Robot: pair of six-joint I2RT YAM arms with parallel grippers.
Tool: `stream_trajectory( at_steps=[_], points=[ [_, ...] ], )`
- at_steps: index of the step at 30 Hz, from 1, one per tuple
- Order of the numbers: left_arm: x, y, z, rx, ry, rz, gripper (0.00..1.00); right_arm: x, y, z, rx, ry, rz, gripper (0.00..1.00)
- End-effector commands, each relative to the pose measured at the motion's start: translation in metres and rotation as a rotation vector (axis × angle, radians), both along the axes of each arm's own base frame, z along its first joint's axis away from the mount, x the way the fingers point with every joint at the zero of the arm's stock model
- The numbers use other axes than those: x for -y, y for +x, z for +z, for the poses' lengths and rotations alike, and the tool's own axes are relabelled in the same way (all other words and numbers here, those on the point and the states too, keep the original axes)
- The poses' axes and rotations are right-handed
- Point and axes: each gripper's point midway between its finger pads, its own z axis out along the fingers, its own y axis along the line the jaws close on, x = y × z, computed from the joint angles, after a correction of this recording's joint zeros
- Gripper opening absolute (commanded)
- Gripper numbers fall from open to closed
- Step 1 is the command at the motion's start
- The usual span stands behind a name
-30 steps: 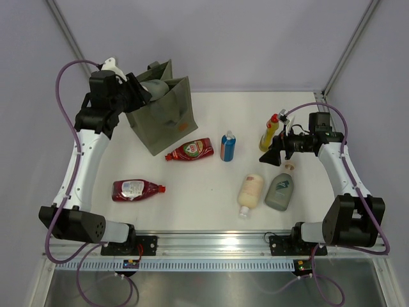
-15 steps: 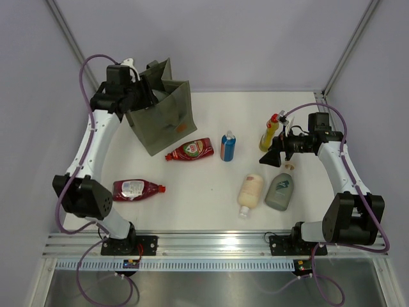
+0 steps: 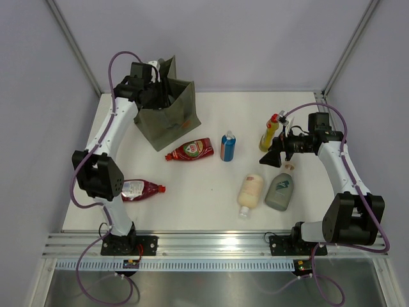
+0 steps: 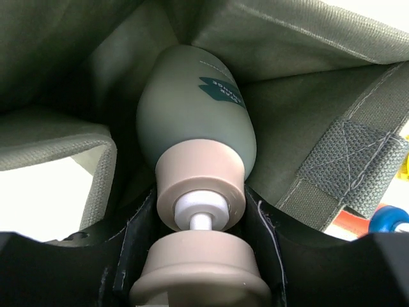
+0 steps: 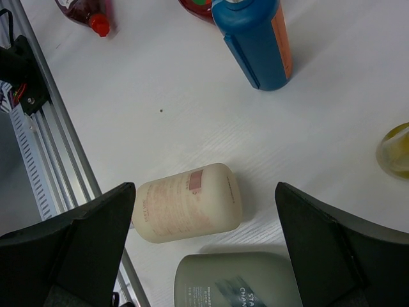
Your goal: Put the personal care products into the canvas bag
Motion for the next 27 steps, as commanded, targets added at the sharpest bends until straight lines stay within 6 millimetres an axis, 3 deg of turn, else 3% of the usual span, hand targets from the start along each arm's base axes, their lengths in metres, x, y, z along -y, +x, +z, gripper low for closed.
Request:
stream_trajectory(
  at_steps=[1,2,8,16,18,19,20,21,22,23,24,27],
  points=[
    [0.005,0.031,0.050,0.197,-0.016,-0.017,0.32,-0.002,0.002,0.014,0.047,0.008,0.025,0.99],
    [0.005,0.032,0.048,0.194,-0.018,-0.019,0.50,-0.002,0.002,0.013,0.045,0.008,0.028,1.00],
    [0.006,0.035,0.059,0.218,-0.028,-0.017,0.69,-0.005,-0.006,0.016,0.048,0.024,0.066,1.00],
    [0.003,0.032,0.080,0.252,-0.053,-0.033,0.72,-0.009,-0.006,0.028,0.080,0.027,0.094,1.00],
    [0.003,0.026,0.096,0.285,-0.077,-0.050,0.72,-0.019,-0.005,0.030,0.124,-0.017,0.123,0.99],
    [0.002,0.023,0.103,0.298,-0.085,-0.056,0.72,-0.026,0.004,0.032,0.164,-0.046,0.117,1.00],
    [0.002,0.019,0.111,0.316,-0.087,-0.064,0.72,-0.039,0.003,0.021,0.192,-0.137,0.130,1.00],
    [0.002,0.010,0.128,0.350,-0.095,-0.073,0.72,-0.050,0.026,0.028,0.311,-0.166,0.097,0.99],
    [0.000,0.005,0.135,0.366,-0.098,-0.076,0.72,-0.058,0.033,0.025,0.304,-0.175,0.029,0.99],
    [-0.001,0.000,0.144,0.390,-0.096,-0.079,0.73,-0.068,0.037,0.009,0.336,-0.237,-0.011,0.99],
    [-0.005,-0.014,0.157,0.420,-0.094,-0.076,0.73,-0.081,0.059,0.025,0.426,-0.192,-0.096,0.99],
    [-0.016,-0.033,0.172,0.482,-0.077,-0.045,0.83,-0.093,0.080,0.018,0.446,-0.178,-0.244,0.99]
  ],
)
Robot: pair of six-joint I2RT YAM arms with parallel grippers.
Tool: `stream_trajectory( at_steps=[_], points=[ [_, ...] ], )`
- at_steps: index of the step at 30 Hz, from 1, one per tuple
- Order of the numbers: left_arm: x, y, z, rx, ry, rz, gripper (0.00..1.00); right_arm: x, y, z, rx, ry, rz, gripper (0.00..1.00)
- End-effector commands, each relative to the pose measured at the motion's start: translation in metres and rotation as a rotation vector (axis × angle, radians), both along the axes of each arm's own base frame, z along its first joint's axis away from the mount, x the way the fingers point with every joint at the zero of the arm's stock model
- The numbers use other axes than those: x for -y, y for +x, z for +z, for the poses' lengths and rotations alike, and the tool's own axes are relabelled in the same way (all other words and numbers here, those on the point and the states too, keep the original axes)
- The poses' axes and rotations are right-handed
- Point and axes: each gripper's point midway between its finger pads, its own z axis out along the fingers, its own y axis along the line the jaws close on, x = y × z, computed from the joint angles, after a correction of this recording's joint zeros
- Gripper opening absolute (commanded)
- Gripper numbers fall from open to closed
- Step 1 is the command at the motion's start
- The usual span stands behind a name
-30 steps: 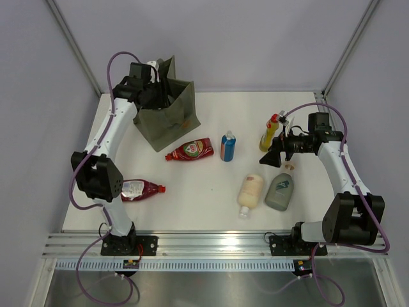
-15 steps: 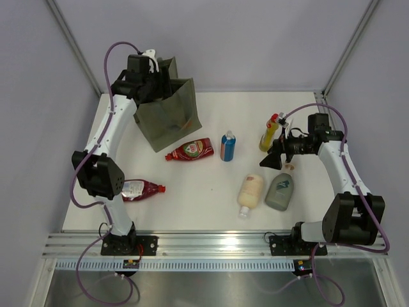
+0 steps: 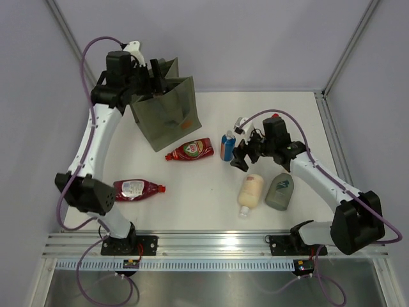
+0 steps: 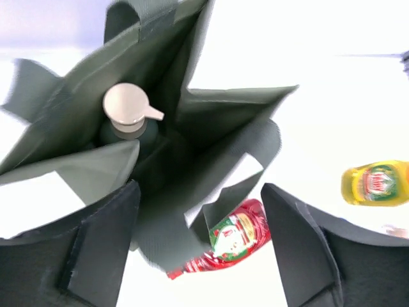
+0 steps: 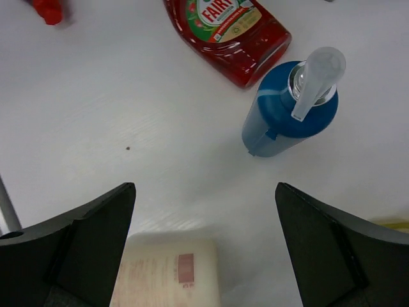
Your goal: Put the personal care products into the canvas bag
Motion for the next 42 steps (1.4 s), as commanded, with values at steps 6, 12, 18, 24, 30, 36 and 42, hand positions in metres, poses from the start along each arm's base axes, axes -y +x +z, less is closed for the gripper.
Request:
stream_trajectory(
  at_steps=[6,12,18,24,30,36,42],
  points=[
    [-0.035,-0.084,0.064,0.275,-0.020,0.082,0.93,-0.019,0.079,0.010,0.137,0.133,-0.353,1.00],
    [-0.054,-0.131,0.032,0.253,-0.034,0.152,0.93,-0.038,0.078,-0.012,0.100,0.203,-0.323,1.00],
    [-0.059,-0.169,0.002,0.241,-0.097,0.189,0.94,-0.041,0.097,-0.028,0.087,0.227,-0.392,0.99],
    [-0.060,-0.186,-0.013,0.237,-0.146,0.212,0.94,-0.043,0.108,-0.028,0.103,0.249,-0.422,0.86],
    [-0.061,-0.195,-0.020,0.228,-0.152,0.218,0.94,-0.040,0.110,-0.028,0.152,0.229,-0.403,0.47],
    [-0.061,-0.200,-0.023,0.221,-0.153,0.211,0.94,-0.044,0.100,0.005,0.214,0.225,-0.318,0.00],
    [-0.064,-0.206,-0.033,0.209,-0.149,0.224,0.95,-0.068,0.094,0.089,0.096,0.137,-0.102,0.00]
  ],
)
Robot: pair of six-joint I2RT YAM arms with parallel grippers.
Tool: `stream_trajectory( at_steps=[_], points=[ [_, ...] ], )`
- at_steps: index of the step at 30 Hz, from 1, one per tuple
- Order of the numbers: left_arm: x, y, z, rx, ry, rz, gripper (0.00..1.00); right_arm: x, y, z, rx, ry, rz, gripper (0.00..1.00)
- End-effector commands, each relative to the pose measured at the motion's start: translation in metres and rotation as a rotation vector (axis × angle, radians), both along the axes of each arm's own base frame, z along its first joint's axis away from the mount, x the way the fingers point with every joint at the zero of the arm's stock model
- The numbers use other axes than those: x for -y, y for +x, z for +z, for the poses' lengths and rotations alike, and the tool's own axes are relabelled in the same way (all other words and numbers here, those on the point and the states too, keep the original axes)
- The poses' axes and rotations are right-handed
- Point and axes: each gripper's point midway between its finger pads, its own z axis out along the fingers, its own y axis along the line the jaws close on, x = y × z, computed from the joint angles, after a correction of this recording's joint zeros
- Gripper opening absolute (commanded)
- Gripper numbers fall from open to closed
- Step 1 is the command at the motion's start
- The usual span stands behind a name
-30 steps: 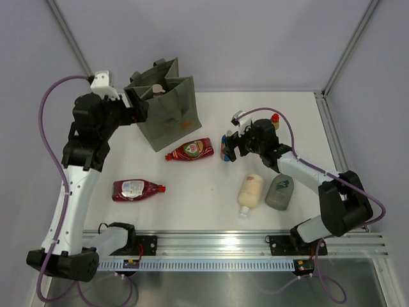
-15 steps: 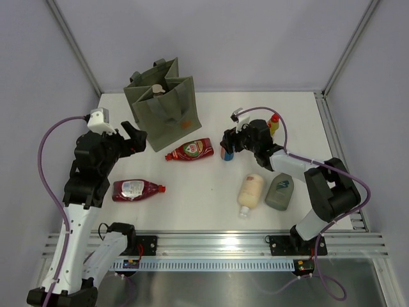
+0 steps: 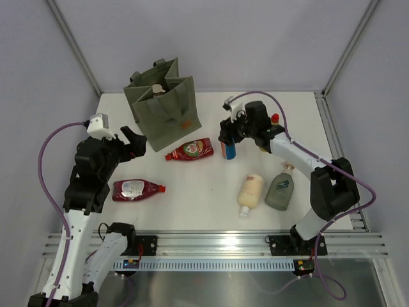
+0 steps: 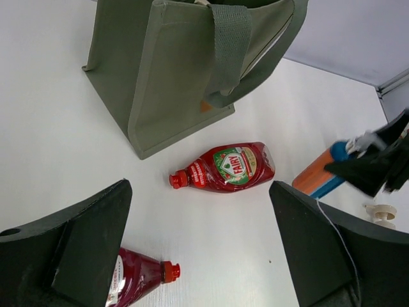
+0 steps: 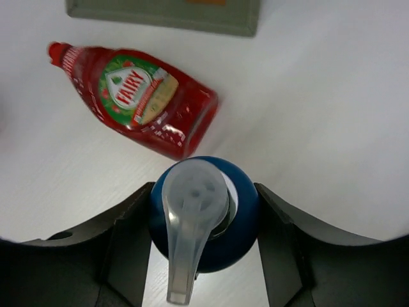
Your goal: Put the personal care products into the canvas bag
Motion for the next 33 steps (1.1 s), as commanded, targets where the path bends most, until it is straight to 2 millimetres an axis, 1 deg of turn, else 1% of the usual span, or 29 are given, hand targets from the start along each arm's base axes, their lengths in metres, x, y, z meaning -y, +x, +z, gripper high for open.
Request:
stream_trajectory(
  at_steps=[1,2,3,4,6,7,8,9,10,11,12,13,15,16,17,18,19,20,21,22,23,24,25,26,27,32,33],
  points=[
    [-0.005,-0.002,0.003,0.021,-0.009,0.028,0.95,-0.038,0.004,0.137,0.173,0.096,0.241,0.00],
    [-0.005,-0.003,0.002,0.019,-0.010,0.028,0.95,-0.041,0.000,0.143,0.155,0.085,0.272,0.00],
    [-0.005,-0.004,0.002,0.018,-0.010,0.028,0.95,-0.044,0.001,0.156,0.161,0.093,0.279,0.00],
    [-0.006,-0.007,0.003,0.021,-0.008,0.027,0.95,-0.053,0.008,0.189,0.213,0.127,0.305,0.00],
    [-0.012,-0.009,0.003,0.026,0.003,0.058,0.95,-0.060,0.008,0.216,0.224,0.159,0.317,0.00],
    [-0.013,-0.011,0.003,0.031,0.007,0.061,0.95,-0.069,0.015,0.251,0.292,0.196,0.329,0.00],
    [-0.015,-0.011,0.003,0.031,0.010,0.072,0.95,-0.075,0.014,0.263,0.278,0.219,0.332,0.00],
    [-0.015,-0.012,0.004,0.033,0.010,0.073,0.95,-0.087,0.010,0.277,0.291,0.244,0.355,0.00],
    [-0.015,-0.012,0.002,0.027,0.008,0.074,0.95,-0.100,0.016,0.305,0.354,0.283,0.365,0.00],
    [-0.015,-0.013,0.002,0.026,0.005,0.076,0.95,-0.109,0.016,0.316,0.366,0.317,0.365,0.00],
    [-0.015,-0.013,0.002,0.028,0.003,0.075,0.95,-0.125,0.027,0.309,0.365,0.332,0.370,0.00],
    [-0.014,-0.014,0.002,0.023,-0.005,0.072,0.95,-0.138,0.018,0.343,0.470,0.392,0.385,0.00],
    [-0.014,-0.016,-0.002,0.009,-0.006,0.070,0.95,-0.155,0.019,0.354,0.531,0.438,0.385,0.00],
    [-0.014,-0.018,-0.002,0.008,-0.007,0.074,0.95,-0.170,0.022,0.344,0.533,0.439,0.367,0.00],
    [-0.014,-0.019,-0.003,0.008,-0.007,0.072,0.95,-0.176,0.024,0.361,0.620,0.483,0.357,0.00],
    [-0.014,-0.021,-0.004,0.000,-0.008,0.071,0.95,-0.185,0.033,0.352,0.625,0.488,0.349,0.00],
    [-0.014,-0.022,-0.004,0.001,-0.009,0.071,0.95,-0.188,0.036,0.361,0.658,0.510,0.322,0.00],
    [-0.013,-0.022,-0.005,-0.001,-0.011,0.066,0.95,-0.192,0.040,0.365,0.673,0.540,0.308,0.00],
    [-0.013,-0.024,-0.007,-0.005,-0.009,0.064,0.95,-0.199,0.051,0.361,0.691,0.552,0.285,0.00],
    [-0.013,-0.023,-0.008,-0.009,-0.007,0.062,0.95,-0.204,0.055,0.358,0.700,0.559,0.276,0.00],
    [-0.013,-0.023,-0.008,-0.011,-0.006,0.063,0.95,-0.208,0.059,0.359,0.734,0.573,0.269,0.00],
    [-0.013,-0.023,-0.008,-0.015,-0.002,0.061,0.95,-0.214,0.067,0.346,0.733,0.563,0.256,0.00],
    [-0.014,-0.024,-0.008,-0.013,0.000,0.062,0.95,-0.217,0.070,0.343,0.743,0.561,0.252,0.00],
    [-0.014,-0.024,-0.008,-0.013,0.003,0.061,0.95,-0.218,0.071,0.347,0.767,0.581,0.248,0.00],
    [-0.014,-0.024,-0.008,-0.018,0.009,0.061,0.95,-0.221,0.076,0.339,0.757,0.577,0.240,0.00],
    [-0.015,-0.026,-0.009,-0.021,0.019,0.062,0.95,-0.221,0.086,0.334,0.783,0.572,0.201,0.00],
    [-0.016,-0.026,-0.009,-0.021,0.020,0.065,0.95,-0.221,0.090,0.328,0.771,0.560,0.197,0.00]
  ],
)
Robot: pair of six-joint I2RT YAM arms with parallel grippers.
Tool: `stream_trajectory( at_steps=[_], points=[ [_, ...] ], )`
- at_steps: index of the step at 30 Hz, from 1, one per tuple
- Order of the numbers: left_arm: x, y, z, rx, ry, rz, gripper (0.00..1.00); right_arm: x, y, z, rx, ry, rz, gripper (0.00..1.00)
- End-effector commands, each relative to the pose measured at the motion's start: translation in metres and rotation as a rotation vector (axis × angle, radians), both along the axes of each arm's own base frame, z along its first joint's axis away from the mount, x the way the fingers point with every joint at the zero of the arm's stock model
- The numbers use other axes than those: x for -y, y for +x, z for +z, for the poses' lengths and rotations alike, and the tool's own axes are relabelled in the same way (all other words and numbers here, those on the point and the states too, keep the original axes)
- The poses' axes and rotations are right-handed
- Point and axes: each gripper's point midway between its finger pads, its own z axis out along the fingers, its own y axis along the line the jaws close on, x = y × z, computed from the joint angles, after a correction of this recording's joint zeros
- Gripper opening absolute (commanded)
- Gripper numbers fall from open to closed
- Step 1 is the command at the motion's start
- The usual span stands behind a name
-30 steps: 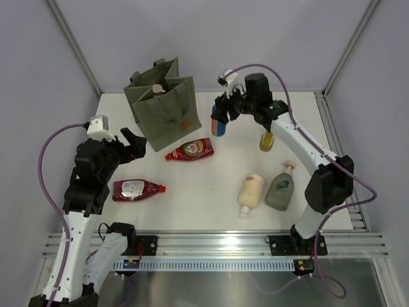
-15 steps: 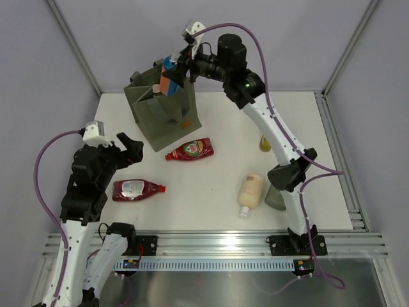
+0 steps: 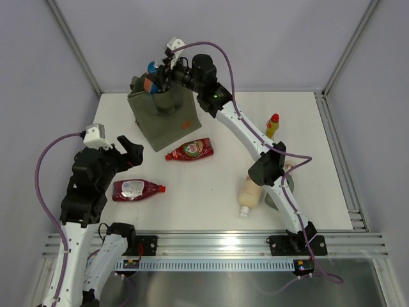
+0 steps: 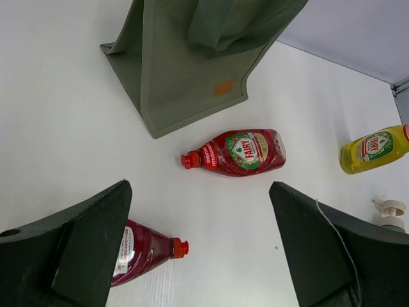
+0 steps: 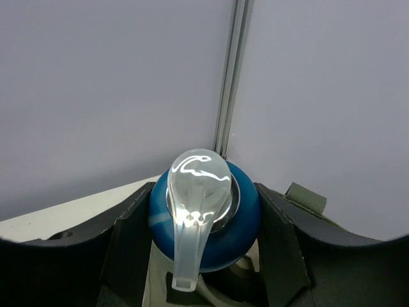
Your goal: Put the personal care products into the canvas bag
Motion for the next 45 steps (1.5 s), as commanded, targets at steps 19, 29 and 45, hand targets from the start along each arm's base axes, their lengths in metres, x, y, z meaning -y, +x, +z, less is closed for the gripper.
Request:
stream_trajectory(
  at_steps=[19,29,45],
  points=[
    [-0.008,-0.007,-0.004,0.022,0.027,0.027,0.95,0.032,0.019,-0.023,0.110,-0.159,-0.123,0.00],
    [-0.007,-0.006,-0.011,0.016,0.035,0.015,0.95,0.044,0.021,-0.014,0.166,-0.221,-0.142,0.00],
    [-0.004,-0.004,-0.024,-0.023,0.049,-0.009,0.95,0.002,0.019,-0.125,-0.029,-0.307,0.065,0.86]
  ],
)
